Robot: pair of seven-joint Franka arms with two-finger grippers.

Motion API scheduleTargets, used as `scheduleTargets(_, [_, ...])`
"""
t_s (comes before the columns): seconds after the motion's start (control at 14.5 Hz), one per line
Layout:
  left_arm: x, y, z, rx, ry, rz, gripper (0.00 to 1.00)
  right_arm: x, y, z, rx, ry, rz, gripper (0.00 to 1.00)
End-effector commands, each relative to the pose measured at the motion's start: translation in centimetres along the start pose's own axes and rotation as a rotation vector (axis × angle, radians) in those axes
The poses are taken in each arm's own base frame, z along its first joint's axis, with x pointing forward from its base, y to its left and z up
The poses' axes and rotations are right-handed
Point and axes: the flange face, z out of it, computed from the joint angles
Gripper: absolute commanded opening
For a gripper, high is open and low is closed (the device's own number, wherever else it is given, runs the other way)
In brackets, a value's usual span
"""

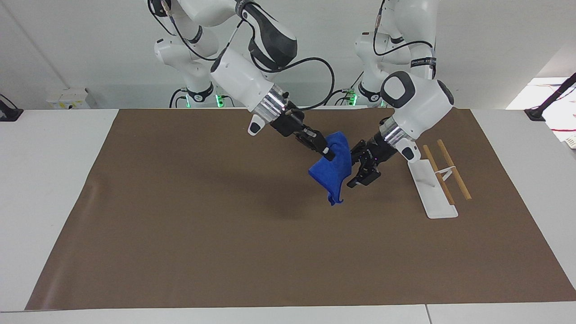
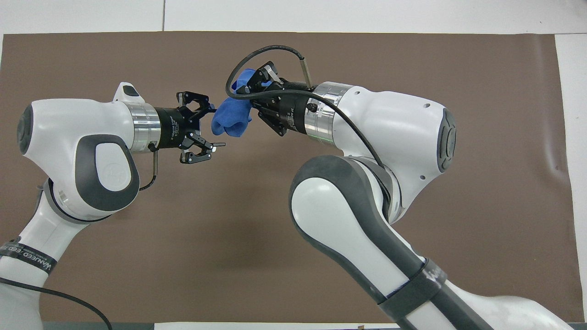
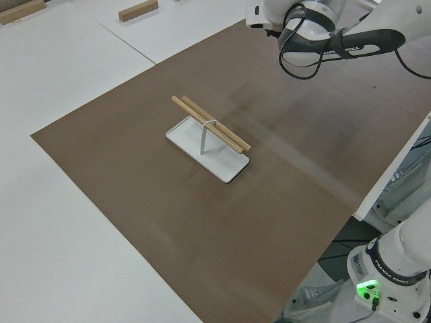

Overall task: Right arm passes towel to left arm to hang
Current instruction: 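Hold the towel out while the left gripper reaches toward it, then grasp the towel with the left gripper while the right gripper releases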

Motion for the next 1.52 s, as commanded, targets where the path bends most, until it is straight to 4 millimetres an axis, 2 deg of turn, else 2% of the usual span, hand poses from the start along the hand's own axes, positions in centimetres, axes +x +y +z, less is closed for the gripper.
scheduleTargets(0.0, [-0.5,0.1,-0.1,-0.027,-0.004,-0.017,0.0,-1.6,0.4,1.5,0.033,0.002,0.021,0.0])
scheduleTargets(0.07, [-0.2,0.4,0.1,-0.028,-0.001,-0.022,0.0,-1.6,0.4,1.6,0.038,0.007,0.024,0.0])
scheduleTargets(0.34, [0.0,2.2,-2.3,-0.081,-0.005,-0.031,0.0,-1.4,0.7,1.7,0.033,0.01,0.039,0.0])
scheduleTargets(0.55, [0.1,2.6,-3.7,-0.102,0.003,-0.018,0.0,-1.3,0.7,1.6,0.033,0.011,0.038,0.0])
scheduleTargets(0.62, [1.1,3.0,-4.9,-0.114,0.03,-0.011,0.0,-1.3,0.7,1.7,0.032,0.011,0.039,0.0])
scheduleTargets(0.9, [0.9,3.0,-6.2,-0.085,0.167,0.127,0.0,-0.6,1.6,1.7,0.011,0.019,0.036,0.0])
scheduleTargets(0.97, [0.9,3.0,-6.2,-0.079,0.199,0.151,0.0,-0.6,1.5,1.7,0.011,0.018,0.036,0.12])
scheduleTargets(1.03, [1.0,3.0,-6.2,-0.068,0.242,0.191,0.0,-0.4,1.3,1.5,0.015,0.022,0.031,0.58])
scheduleTargets(1.1, [1.1,3.1,-6.3,-0.055,0.293,0.239,0.0,-0.5,1.2,1.5,0.016,0.026,0.025,1.0])
scheduleTargets(1.24, [2.3,3.4,-7.3,-0.042,0.386,0.304,0.0,0.5,1.2,1.2,0.012,0.045,-0.011,1.0])
scheduleTargets(1.45, [3.4,4.5,-8.9,-0.049,0.485,0.373,0.0,4.5,1.2,-0.4,-0.015,0.122,-0.12,1.0])
